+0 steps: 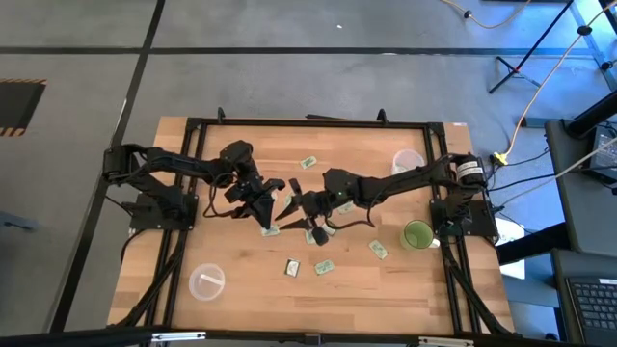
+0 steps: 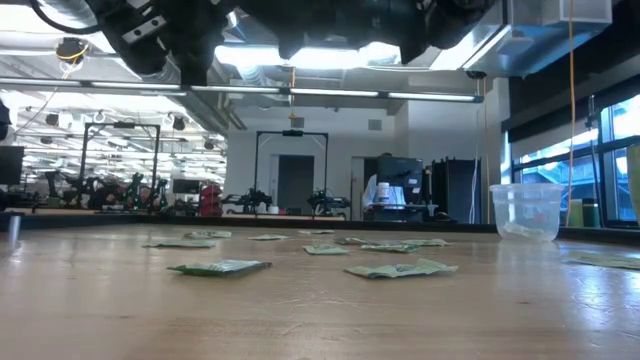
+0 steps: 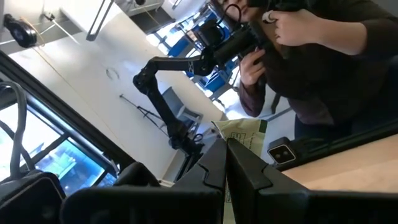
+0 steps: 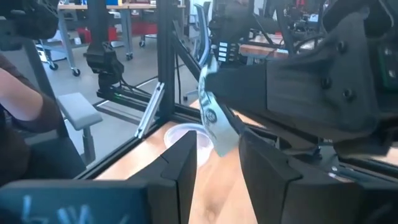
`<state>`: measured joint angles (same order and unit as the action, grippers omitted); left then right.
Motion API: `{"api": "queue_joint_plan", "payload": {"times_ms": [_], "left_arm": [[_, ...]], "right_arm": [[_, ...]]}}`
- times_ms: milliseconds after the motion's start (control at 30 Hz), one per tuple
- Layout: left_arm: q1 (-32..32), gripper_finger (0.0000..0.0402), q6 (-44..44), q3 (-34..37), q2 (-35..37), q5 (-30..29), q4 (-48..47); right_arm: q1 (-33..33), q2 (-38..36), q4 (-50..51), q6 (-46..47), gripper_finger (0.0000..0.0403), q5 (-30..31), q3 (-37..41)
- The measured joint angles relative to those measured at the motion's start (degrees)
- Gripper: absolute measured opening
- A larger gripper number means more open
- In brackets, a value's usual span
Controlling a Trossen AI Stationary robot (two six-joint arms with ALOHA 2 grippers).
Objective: Pick and place items into bin
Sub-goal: Put the white stevia packet into the top white bin
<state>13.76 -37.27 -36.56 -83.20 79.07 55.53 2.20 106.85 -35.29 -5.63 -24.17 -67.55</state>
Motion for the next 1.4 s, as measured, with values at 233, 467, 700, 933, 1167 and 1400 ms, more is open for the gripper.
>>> {"api": "queue_joint_plan", "payload": {"times_ms": [233,467,700,933,1167,1400], "left_arm": [[0.0,0.0003,-2.5,0.0,0.0,0.1,0.0],[0.0,0.0003,-5.5,0.0,0.0,-1.2,0.0],[0.0,0.0003,-5.4,0.0,0.0,-1.4,0.0],[-0.3,0.0007,-1.6,0.0,0.1,-2.9,0.0],[-0.5,0.0052,5.5,0.0,0.1,-7.7,0.0],[2.0,0.0102,11.8,0.0,2.2,-9.0,0.0]], "right_arm": [[0.8,0.0,0.4,0.0,0.0124,0.0,-0.4],[1.0,0.0,0.5,0.8,0.0101,0.0,-0.4],[1.0,0.0,0.7,0.7,0.0047,0.0,-0.4],[1.0,0.0,0.9,0.4,0.0007,0.1,-0.4],[1.0,0.0,1.3,0.5,0.0003,0.1,-0.4],[0.9,-0.1,6.3,1.6,0.0002,0.4,-0.4]]}}
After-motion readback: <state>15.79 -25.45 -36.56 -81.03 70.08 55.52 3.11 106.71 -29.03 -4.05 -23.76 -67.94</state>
